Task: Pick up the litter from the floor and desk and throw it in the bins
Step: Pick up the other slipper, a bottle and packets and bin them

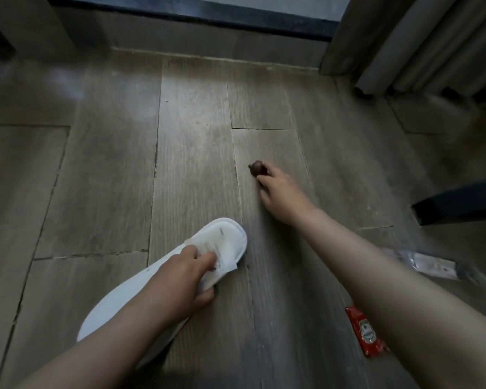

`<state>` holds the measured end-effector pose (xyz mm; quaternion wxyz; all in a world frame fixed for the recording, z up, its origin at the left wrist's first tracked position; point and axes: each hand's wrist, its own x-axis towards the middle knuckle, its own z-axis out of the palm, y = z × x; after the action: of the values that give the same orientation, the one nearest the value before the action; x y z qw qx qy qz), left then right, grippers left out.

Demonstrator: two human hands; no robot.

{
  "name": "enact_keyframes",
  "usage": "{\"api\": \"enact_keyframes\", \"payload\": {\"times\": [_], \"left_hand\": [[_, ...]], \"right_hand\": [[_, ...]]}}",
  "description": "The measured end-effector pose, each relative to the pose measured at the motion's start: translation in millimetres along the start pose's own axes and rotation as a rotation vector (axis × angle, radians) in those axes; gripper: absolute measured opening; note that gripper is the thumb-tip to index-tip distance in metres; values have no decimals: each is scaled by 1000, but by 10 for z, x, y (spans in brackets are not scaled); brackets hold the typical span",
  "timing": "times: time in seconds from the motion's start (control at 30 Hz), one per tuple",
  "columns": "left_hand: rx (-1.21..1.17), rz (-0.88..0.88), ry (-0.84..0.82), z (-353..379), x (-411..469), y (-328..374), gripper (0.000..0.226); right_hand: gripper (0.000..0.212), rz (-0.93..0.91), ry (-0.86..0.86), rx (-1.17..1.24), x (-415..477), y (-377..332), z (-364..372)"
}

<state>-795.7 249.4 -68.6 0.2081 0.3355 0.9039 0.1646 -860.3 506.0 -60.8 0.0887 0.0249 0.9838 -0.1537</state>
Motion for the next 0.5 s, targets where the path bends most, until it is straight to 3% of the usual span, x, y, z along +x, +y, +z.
{"api": "enact_keyframes", "payload": {"times": [0.27, 0.4, 0.5], "left_hand": [[-6, -21, 31, -59, -83, 93, 36], [38, -6, 14, -77, -209, 166, 34], [-2, 46, 30, -93, -252, 293, 33]], "right_hand": [[31, -3, -97, 81, -1455, 81, -30], [29, 97, -68, 62, -2023, 84, -18], [57, 246, -3, 113, -2160, 81, 25]]}}
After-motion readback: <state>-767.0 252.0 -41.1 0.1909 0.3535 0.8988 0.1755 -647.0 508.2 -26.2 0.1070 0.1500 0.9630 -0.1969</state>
